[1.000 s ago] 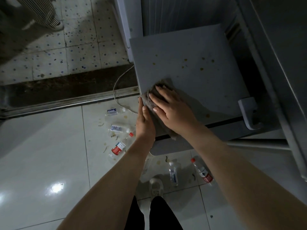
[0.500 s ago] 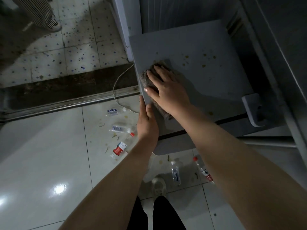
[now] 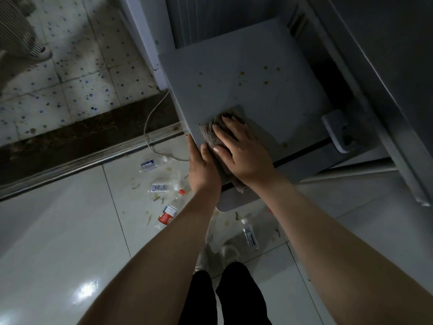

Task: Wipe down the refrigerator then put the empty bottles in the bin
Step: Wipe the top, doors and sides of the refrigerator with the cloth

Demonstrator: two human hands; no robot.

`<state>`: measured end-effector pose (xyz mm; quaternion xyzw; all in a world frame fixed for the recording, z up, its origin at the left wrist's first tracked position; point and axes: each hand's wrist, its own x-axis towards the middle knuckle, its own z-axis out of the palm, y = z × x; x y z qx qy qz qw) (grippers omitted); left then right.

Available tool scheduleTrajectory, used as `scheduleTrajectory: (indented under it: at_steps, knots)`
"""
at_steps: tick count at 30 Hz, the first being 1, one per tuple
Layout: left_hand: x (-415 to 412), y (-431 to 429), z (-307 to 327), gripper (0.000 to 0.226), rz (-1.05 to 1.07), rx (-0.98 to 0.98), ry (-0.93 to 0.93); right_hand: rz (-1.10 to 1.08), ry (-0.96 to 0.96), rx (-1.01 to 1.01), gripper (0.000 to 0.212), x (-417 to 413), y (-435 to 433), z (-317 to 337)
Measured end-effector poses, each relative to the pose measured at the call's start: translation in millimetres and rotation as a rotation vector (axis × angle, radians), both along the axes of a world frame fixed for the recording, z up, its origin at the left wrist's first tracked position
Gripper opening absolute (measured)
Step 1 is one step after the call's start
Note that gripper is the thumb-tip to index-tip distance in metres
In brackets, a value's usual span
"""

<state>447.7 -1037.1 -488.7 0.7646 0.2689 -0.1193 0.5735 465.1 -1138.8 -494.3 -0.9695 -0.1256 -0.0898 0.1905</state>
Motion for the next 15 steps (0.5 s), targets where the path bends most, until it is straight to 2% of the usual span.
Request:
scheduleTrajectory:
  at_steps: [15]
  knots:
    - [3, -3, 3, 0.051, -0.049, 0.104, -0.010, 0.046, -0.039, -0.036, 0.047, 52, 2, 7]
